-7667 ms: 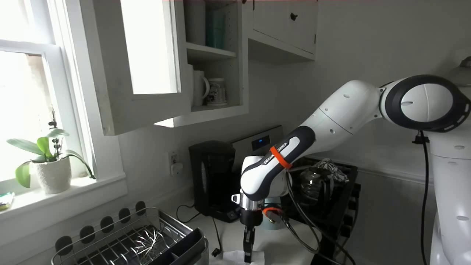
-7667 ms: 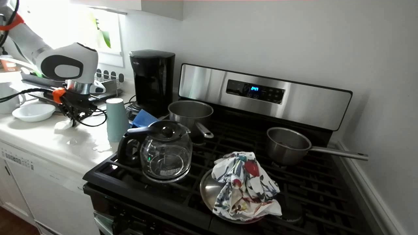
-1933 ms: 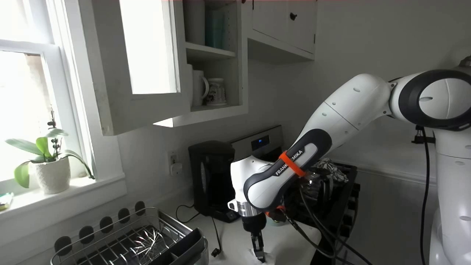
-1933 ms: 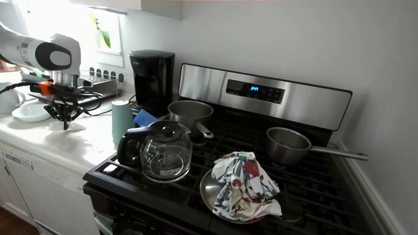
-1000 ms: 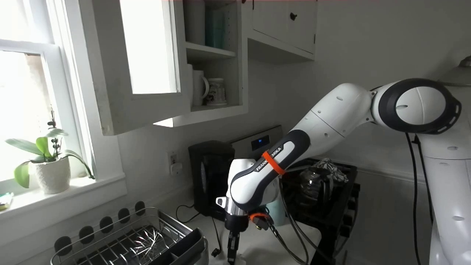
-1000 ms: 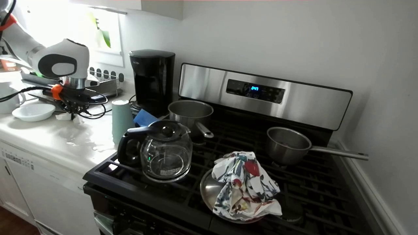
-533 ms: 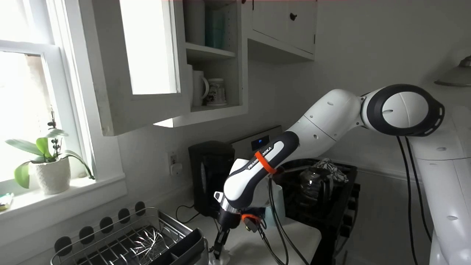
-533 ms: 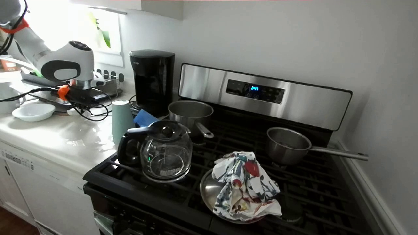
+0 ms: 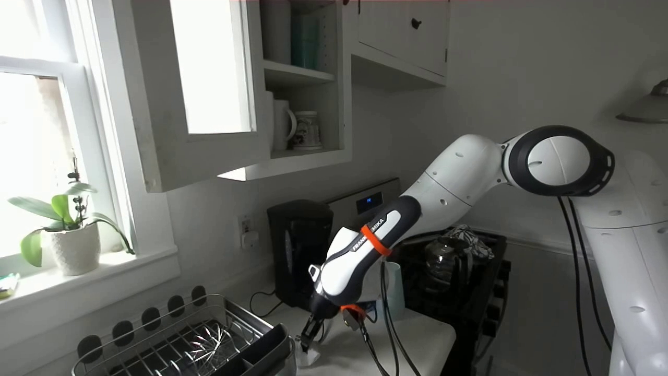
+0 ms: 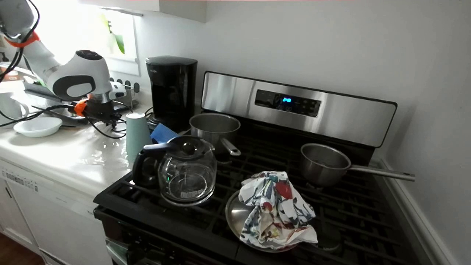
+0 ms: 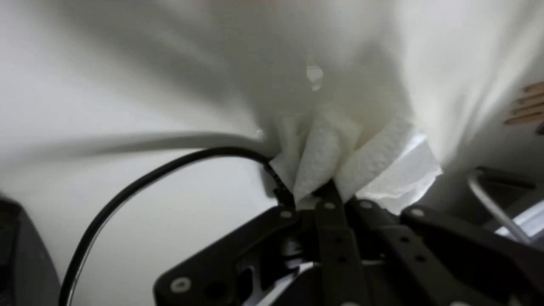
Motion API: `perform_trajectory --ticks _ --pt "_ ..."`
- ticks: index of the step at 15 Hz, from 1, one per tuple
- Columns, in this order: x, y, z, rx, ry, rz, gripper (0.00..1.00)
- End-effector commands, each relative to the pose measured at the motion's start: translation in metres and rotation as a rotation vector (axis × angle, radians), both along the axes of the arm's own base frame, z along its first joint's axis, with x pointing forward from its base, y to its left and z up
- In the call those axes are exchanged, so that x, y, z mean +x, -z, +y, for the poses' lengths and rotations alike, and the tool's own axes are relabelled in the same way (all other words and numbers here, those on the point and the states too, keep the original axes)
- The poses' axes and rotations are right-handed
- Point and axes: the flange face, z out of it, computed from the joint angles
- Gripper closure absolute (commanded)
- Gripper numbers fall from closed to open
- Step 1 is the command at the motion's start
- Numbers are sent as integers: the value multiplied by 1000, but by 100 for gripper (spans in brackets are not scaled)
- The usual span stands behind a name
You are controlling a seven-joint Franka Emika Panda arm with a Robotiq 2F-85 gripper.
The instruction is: Remove the piece of tissue from the drying rack and use to wipe the counter on the right side
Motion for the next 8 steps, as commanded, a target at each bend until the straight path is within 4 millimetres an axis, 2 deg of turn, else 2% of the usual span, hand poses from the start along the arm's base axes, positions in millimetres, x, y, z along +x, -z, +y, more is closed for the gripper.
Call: perform_trajectory --ticks 1,8 --pt "-1 -3 -18 -79 39 -15 100" --pt "-16 -18 -32 -265 -36 126 100"
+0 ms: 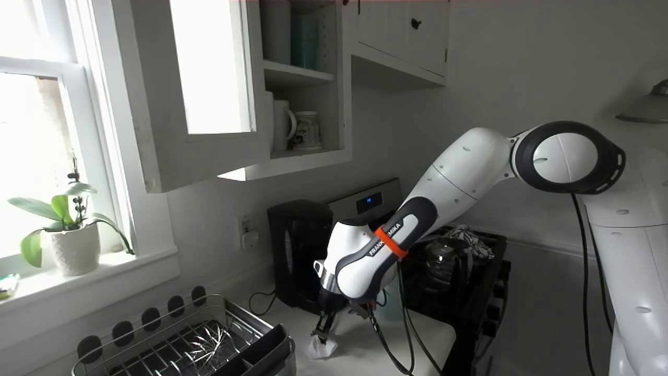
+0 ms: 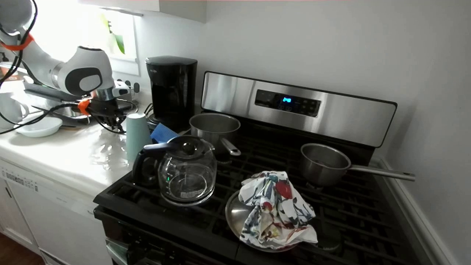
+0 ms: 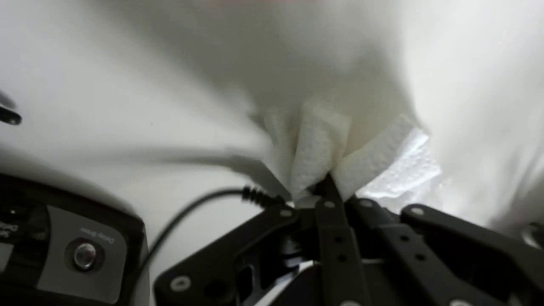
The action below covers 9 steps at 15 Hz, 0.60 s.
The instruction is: Remove the piece of tissue from the drying rack and use to wipe the counter on the right side
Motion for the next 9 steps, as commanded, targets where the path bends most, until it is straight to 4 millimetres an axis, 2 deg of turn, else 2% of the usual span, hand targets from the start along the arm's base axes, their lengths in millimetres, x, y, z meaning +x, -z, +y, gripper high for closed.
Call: perform_trajectory --ticks 1,6,9 --pt "-21 -10 -5 -91 -45 108 100" --pt "-46 -14 3 -118 -115 251 100" --pt "-63 -15 -6 -172 -170 308 100"
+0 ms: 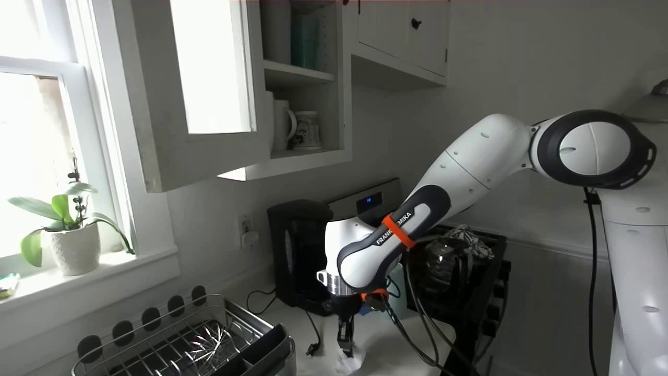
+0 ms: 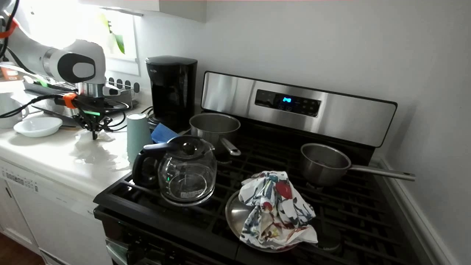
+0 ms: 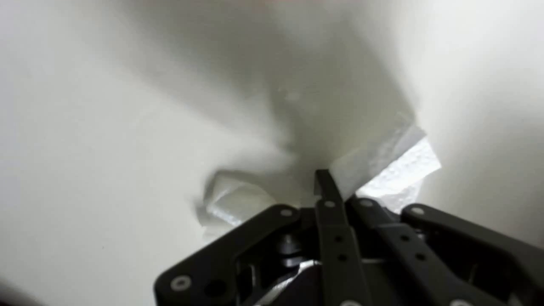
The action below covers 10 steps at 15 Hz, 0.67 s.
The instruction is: Remove the piece of tissue from the drying rack and use to wipe the counter on the right side
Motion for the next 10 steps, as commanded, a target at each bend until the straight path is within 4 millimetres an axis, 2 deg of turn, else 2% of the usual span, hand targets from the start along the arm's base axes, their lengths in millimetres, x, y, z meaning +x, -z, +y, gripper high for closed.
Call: perform_trajectory --ticks 1,5,10 --pt "-27 -7 -18 -74 -77 55 100" --pt "-40 -5 -47 -187 -139 106 100" --pt "-41 0 -79 -300 -169 115 100"
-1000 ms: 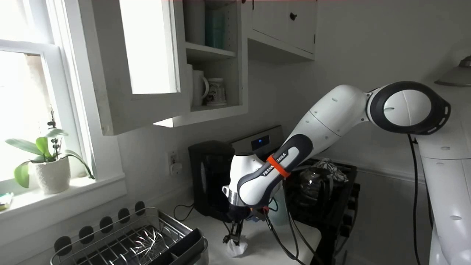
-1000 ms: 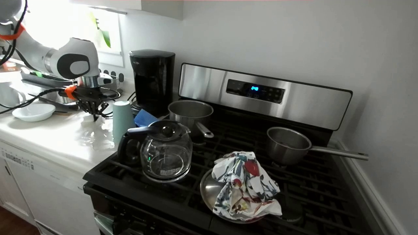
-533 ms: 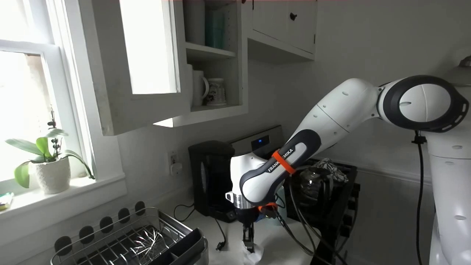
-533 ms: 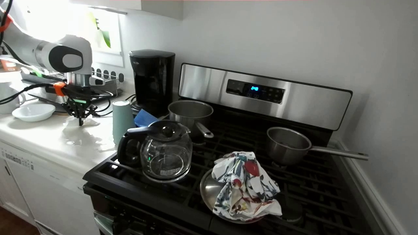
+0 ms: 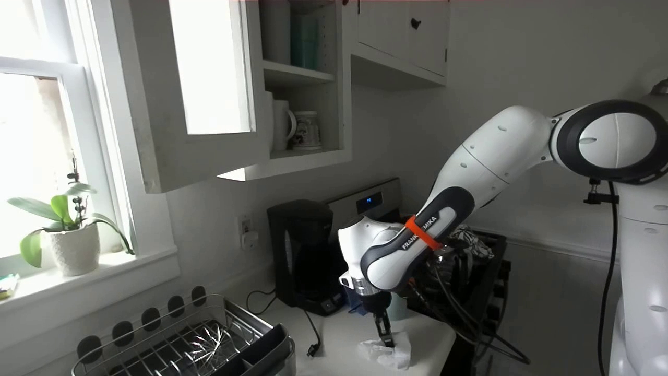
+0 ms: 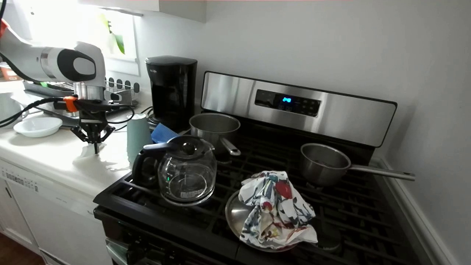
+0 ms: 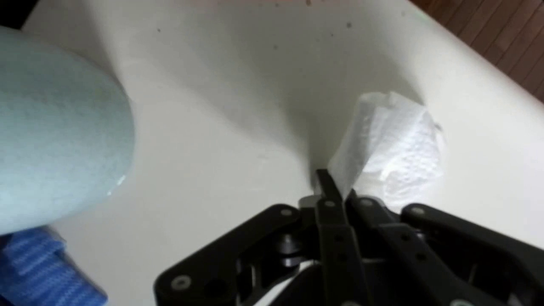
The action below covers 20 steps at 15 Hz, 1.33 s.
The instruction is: Remove the piece of tissue from the drying rack and use to wipe the counter on the right side
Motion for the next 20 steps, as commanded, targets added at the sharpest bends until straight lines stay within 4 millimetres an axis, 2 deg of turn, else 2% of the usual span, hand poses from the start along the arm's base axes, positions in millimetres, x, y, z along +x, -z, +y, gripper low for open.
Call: perform_trajectory --ticks 1,4,9,12,13,14,20 --pt "-7 -5 -17 -58 -25 -7 100" --pt "-2 -19 -9 25 42 -40 100" --pt "4 -61 10 144 117 -125 100" --pt "5 -80 11 160 144 -154 100" --pt "5 -85 11 161 150 -162 83" --pt "5 -88 11 162 157 -167 73" --pt "-1 -114 15 165 167 -207 32"
